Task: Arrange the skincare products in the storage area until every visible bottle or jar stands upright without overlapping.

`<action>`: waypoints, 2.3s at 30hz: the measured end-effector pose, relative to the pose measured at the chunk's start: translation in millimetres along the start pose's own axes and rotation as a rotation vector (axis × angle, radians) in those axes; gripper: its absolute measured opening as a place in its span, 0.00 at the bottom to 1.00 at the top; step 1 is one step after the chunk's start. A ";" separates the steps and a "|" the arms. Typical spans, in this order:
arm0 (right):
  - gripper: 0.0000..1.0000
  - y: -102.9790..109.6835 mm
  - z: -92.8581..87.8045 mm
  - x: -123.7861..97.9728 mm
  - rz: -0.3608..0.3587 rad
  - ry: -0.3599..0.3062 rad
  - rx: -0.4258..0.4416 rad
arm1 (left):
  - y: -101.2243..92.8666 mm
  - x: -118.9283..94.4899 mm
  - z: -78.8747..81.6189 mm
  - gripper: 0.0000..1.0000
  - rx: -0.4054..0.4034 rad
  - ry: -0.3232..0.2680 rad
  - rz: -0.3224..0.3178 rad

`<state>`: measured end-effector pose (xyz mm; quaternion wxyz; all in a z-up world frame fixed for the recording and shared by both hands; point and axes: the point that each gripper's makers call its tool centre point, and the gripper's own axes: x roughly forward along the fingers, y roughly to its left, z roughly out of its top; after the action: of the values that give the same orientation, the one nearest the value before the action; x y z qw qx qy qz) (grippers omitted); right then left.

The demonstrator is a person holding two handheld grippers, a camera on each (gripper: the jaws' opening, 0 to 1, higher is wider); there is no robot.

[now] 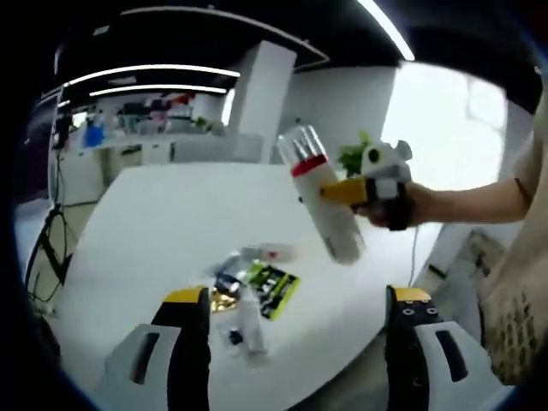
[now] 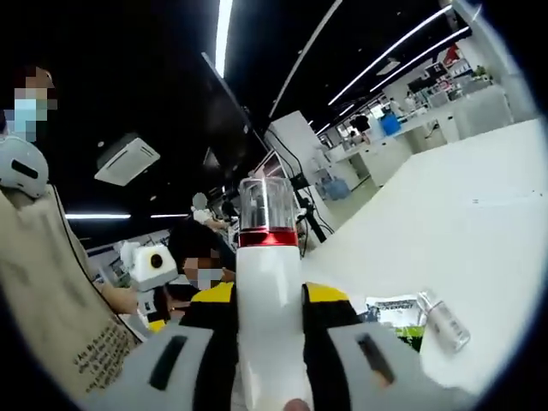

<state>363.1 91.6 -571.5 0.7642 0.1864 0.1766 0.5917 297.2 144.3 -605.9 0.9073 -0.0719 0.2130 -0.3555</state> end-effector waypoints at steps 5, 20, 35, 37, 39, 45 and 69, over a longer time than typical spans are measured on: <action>0.28 25.5 3.5 -3.8 0.062 -0.031 0.005 | -28.8 13.7 20.2 0.75 -0.084 -0.048 -0.136; 0.28 83.0 5.9 -9.2 0.185 -0.093 0.010 | -91.4 21.9 35.6 0.51 -0.026 -0.061 -0.354; 0.28 107.3 6.4 -13.3 0.232 -0.133 0.006 | -97.3 13.0 38.7 0.31 -0.008 -0.078 -0.345; 0.28 111.1 5.4 -17.7 0.240 -0.134 -0.030 | -101.1 12.2 37.8 0.29 0.013 -0.065 -0.361; 0.29 116.2 3.9 -21.6 0.239 -0.130 -0.044 | -105.2 11.8 36.7 0.28 0.028 -0.036 -0.375; 0.31 118.6 1.7 -35.5 0.211 -0.135 -0.070 | -116.2 17.1 33.7 0.26 0.076 0.020 -0.397; 0.30 113.3 8.9 -73.1 0.085 -0.039 -0.241 | -136.9 43.4 6.7 0.25 0.246 0.237 -0.398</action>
<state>255.1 46.1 -504.2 0.7585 0.1120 0.0812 0.6368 244.6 13.9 -575.9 0.7901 0.0405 0.2545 -0.5562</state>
